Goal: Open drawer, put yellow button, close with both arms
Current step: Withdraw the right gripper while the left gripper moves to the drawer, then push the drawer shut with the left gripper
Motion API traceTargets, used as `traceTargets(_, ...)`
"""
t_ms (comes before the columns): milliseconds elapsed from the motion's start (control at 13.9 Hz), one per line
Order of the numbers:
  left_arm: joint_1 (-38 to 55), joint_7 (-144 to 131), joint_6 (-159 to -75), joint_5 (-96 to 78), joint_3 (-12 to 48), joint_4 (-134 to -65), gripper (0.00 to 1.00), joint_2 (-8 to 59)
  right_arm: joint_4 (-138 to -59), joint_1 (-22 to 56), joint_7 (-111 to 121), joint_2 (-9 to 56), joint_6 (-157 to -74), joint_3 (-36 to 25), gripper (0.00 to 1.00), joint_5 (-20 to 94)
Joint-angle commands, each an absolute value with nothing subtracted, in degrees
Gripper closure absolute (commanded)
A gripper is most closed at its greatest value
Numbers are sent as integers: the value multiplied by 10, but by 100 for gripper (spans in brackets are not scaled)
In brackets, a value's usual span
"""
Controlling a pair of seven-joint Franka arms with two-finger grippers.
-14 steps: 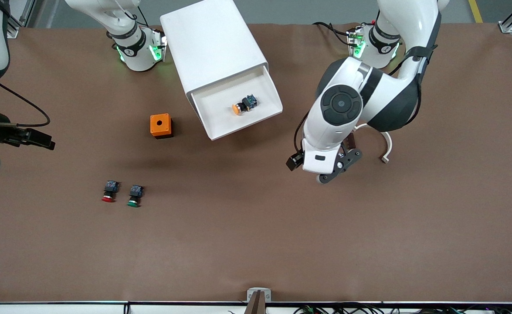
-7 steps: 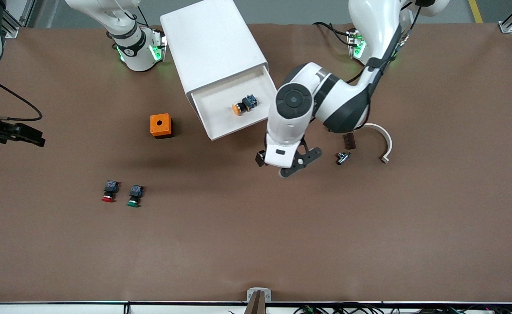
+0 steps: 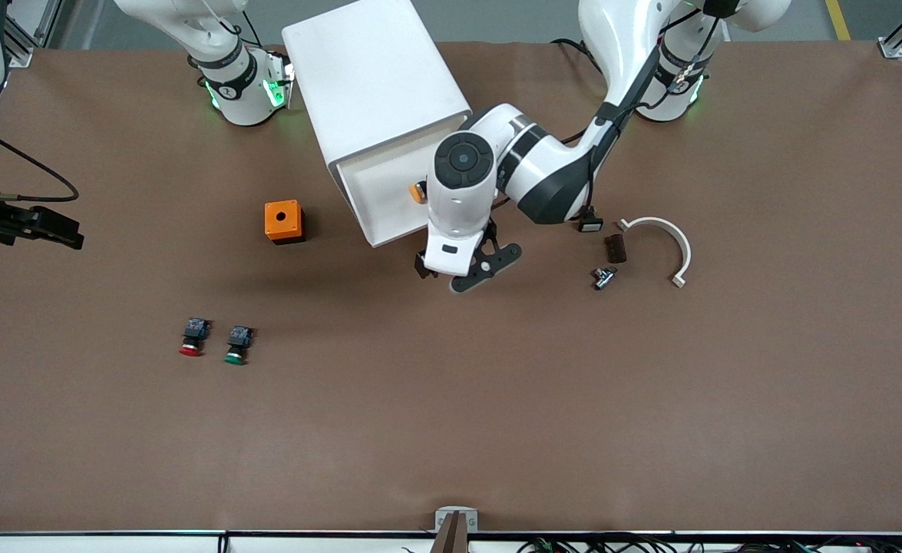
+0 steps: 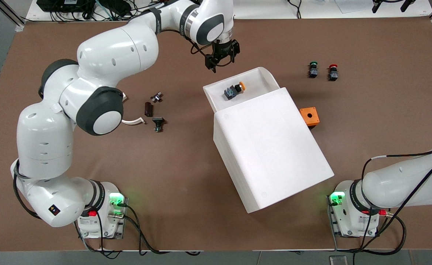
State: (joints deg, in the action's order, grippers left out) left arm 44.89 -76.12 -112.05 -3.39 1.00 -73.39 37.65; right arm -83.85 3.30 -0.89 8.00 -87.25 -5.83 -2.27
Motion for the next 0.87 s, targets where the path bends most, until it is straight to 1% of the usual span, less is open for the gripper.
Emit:
traceTargets(0,461,-775,-1121,-28,9,-729,0,373,-860,33,-1,42,-867,-60,0,-18)
traceTargets(361,482,-770,-1120,-29,12,-728,0,373,-888,25,60,5,-876,-65,0,-25)
traceTargets(649,488,-771,-1119,-29,26,-729,0,371,-891,11,69,-2,-879,-62,0,-28)
traceTargets(794,488,-772,-1115,-35,42,-729,0,371,-907,14,69,-2,-903,-61,0,-36)
